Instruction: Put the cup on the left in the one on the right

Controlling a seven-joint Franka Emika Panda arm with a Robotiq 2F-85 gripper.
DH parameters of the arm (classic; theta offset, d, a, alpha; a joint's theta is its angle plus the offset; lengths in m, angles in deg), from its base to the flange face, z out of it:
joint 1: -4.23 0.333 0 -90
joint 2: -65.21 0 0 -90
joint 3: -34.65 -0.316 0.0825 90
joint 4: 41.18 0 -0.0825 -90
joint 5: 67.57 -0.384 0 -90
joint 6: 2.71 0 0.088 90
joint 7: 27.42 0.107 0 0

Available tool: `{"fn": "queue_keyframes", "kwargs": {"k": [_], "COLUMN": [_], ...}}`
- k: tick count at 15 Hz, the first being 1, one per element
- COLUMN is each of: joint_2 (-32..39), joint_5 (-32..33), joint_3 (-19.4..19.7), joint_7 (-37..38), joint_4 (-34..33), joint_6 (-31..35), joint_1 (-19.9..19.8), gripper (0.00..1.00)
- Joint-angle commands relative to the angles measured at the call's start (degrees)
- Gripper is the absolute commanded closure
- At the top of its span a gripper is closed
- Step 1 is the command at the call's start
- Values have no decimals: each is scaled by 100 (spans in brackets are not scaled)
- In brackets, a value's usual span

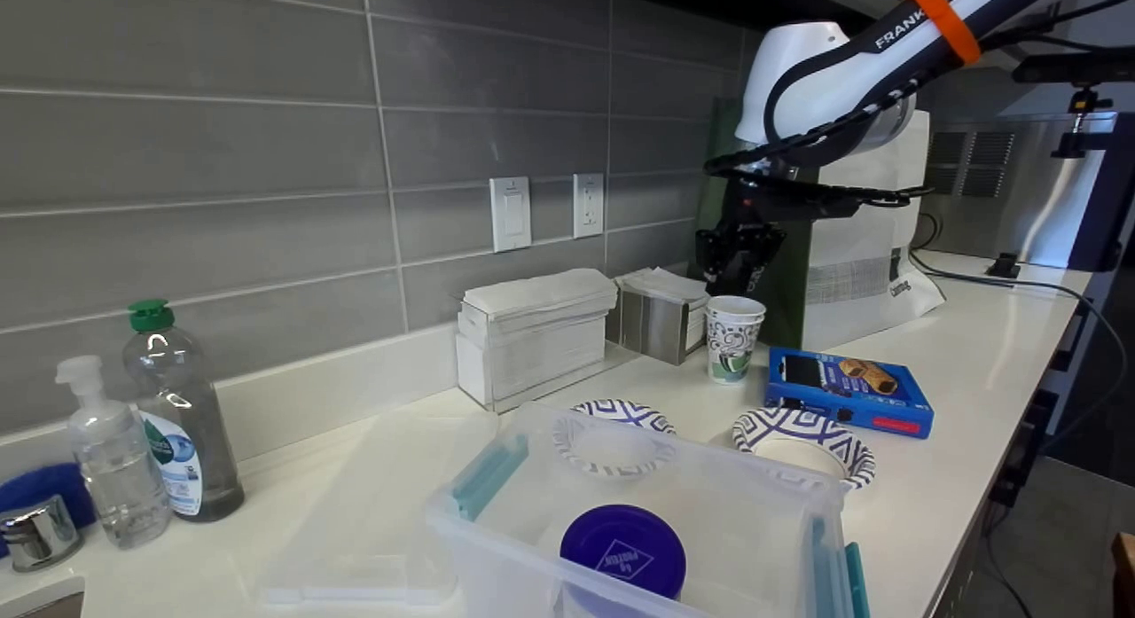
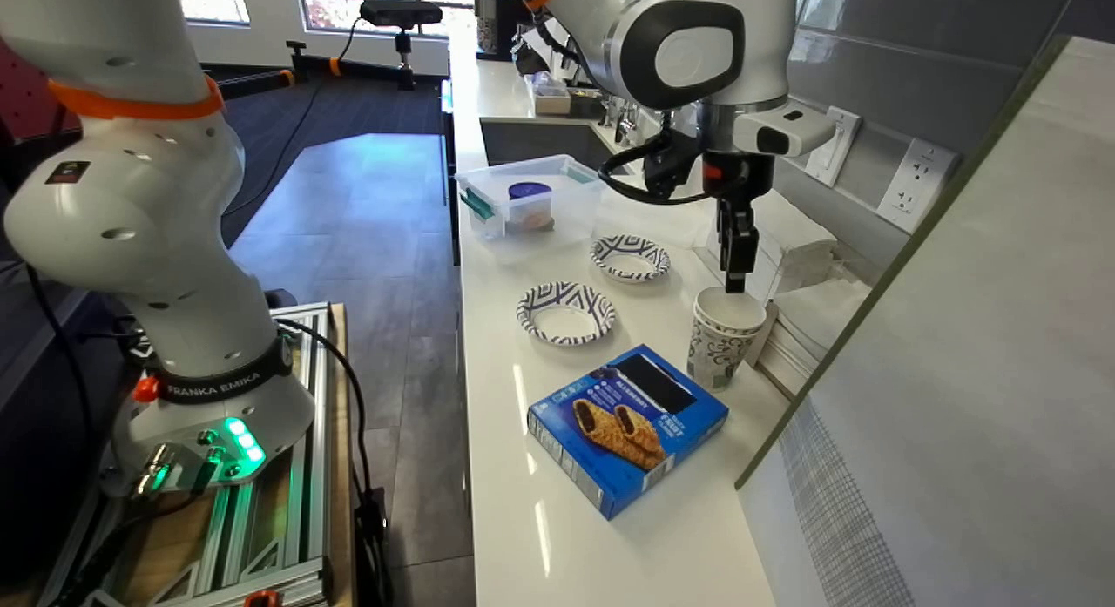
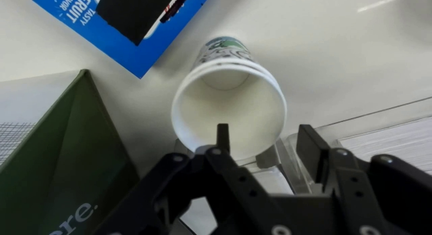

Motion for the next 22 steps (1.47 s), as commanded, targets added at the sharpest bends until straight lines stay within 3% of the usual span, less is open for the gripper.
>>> {"fn": "queue_keyframes", "kwargs": {"k": [1,2,4,13,16,19,21,22], "joint_2": [-255,-370,-573,-1844,-2233,-2502,-2738,-2504], "joint_5": [232,369,524,1005,1084,505,-24,358], "joint_3": [-29,-65,-169,-991,-1318,-1337,-1162,-1351], "joint_7": [26,98,121,336,753,517,89,388], "joint_4": [-19,10,81,1063,1054,829,845,792], "joint_6": [-348,-494,-723,-896,-1672,-2700,-2827,-2628], "joint_1": [88,129,198,519,488,569,649,529], "gripper": [13,5,0,0,0,0,0,0]}}
